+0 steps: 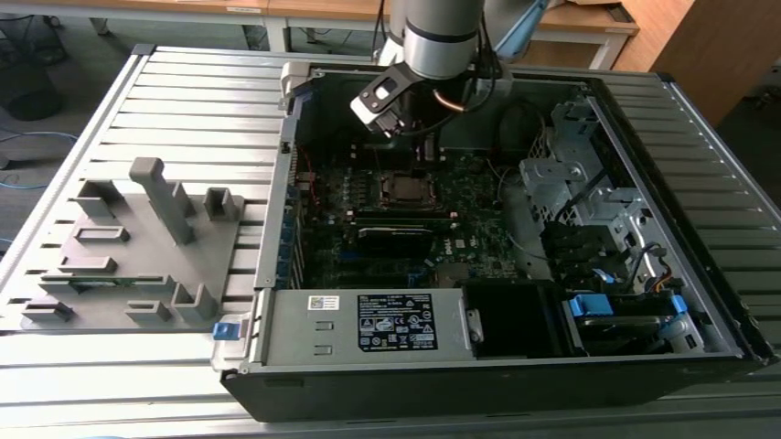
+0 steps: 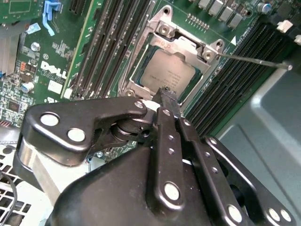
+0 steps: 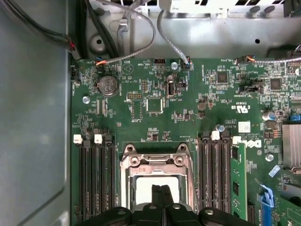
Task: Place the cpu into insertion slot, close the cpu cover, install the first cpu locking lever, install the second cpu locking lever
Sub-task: 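Close the cpu cover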
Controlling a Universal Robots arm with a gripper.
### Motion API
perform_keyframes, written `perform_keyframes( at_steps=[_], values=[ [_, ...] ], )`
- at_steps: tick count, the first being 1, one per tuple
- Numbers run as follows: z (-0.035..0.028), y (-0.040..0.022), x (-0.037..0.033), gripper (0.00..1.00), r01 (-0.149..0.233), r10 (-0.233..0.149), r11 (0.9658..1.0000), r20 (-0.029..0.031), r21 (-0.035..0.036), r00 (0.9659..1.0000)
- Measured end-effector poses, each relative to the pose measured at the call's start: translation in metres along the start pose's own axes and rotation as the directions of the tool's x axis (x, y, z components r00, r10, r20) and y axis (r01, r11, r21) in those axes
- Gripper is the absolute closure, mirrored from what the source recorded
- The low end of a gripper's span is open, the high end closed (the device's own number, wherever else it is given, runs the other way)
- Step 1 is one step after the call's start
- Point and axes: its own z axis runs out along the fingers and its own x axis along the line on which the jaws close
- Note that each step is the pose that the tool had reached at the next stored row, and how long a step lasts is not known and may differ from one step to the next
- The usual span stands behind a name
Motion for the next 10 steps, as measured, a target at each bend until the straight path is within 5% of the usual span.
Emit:
perform_keyframes(
  at_steps=[10],
  values=[
    [0.0013, -0.0019, -0.0001, 0.89, 0.006, -0.006, 1.0000, -0.0003, 0.0000, 1.0000]
  ],
)
